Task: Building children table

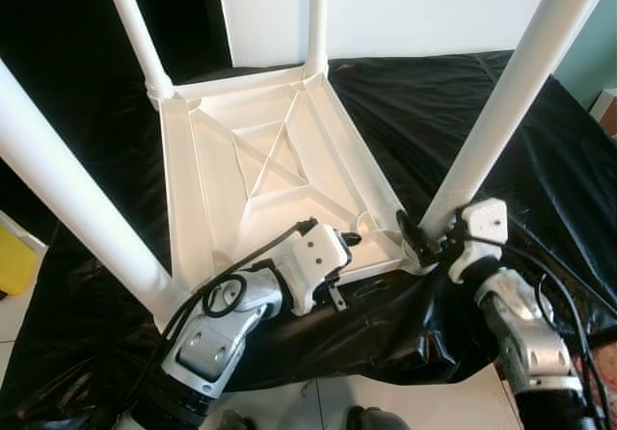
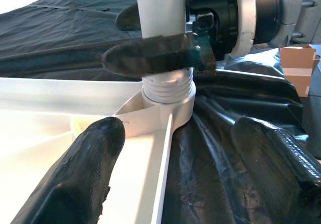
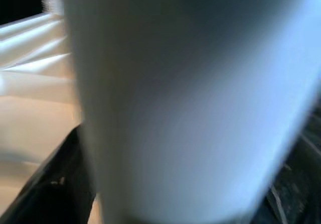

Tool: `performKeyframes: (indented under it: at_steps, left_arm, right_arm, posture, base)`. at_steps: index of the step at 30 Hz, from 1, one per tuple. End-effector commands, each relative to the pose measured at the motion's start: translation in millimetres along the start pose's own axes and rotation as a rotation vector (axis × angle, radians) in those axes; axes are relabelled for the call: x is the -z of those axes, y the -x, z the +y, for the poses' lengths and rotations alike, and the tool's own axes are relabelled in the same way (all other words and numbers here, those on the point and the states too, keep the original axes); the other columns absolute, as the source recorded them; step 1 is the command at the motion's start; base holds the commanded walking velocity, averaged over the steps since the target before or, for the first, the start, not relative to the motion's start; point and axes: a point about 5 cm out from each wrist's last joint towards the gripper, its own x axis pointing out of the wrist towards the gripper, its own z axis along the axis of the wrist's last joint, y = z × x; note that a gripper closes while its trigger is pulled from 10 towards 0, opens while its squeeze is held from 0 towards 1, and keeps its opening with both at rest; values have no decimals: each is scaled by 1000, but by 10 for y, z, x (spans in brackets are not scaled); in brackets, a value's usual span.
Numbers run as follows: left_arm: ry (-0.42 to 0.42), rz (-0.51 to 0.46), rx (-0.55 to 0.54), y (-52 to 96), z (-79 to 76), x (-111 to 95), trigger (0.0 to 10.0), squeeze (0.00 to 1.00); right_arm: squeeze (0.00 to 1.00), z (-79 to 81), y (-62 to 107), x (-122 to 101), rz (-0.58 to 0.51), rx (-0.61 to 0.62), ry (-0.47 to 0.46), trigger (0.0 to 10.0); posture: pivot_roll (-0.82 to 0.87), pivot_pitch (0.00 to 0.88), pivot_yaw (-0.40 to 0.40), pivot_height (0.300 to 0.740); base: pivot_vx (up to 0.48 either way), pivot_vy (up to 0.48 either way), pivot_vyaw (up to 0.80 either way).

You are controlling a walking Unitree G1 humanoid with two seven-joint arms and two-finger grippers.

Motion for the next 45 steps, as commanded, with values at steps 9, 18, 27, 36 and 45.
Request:
performKeyframes:
  at_steps: [9, 18, 27, 36, 45]
  left_arm:
    - [-6, 7, -1, -7, -38, 5, 10000, 0]
    - [-5, 6, -3, -6, -39, 5, 10000, 0]
    - [0, 9, 1, -12, -53, 21, 10000, 0]
    - [-4, 17, -7, -22, -37, 43, 10000, 0]
    - [-5, 17, -20, -4, -27, 45, 10000, 0]
  right_arm:
    - [0, 62, -9, 171, 64, -142, 4, 0]
    - [0, 21, 62, 258, 85, -123, -19, 0]
    - [0, 55, 100, 269, 97, -7, -32, 10000]
    - [0, 116, 131, 303, 136, 264, -44, 10000]
    - [0, 331, 149, 274, 130, 441, -97, 10000]
  posture:
    - [-100, 119, 17, 740]
    - [-103, 121, 18, 740]
    - [-111, 125, 18, 740]
    - [-118, 123, 12, 740]
    - [-145, 122, 3, 740]
  base:
    - [0, 0, 0]
    - [0, 0, 0]
    - [0, 0, 0]
    - [0, 0, 0]
    - [0, 0, 0]
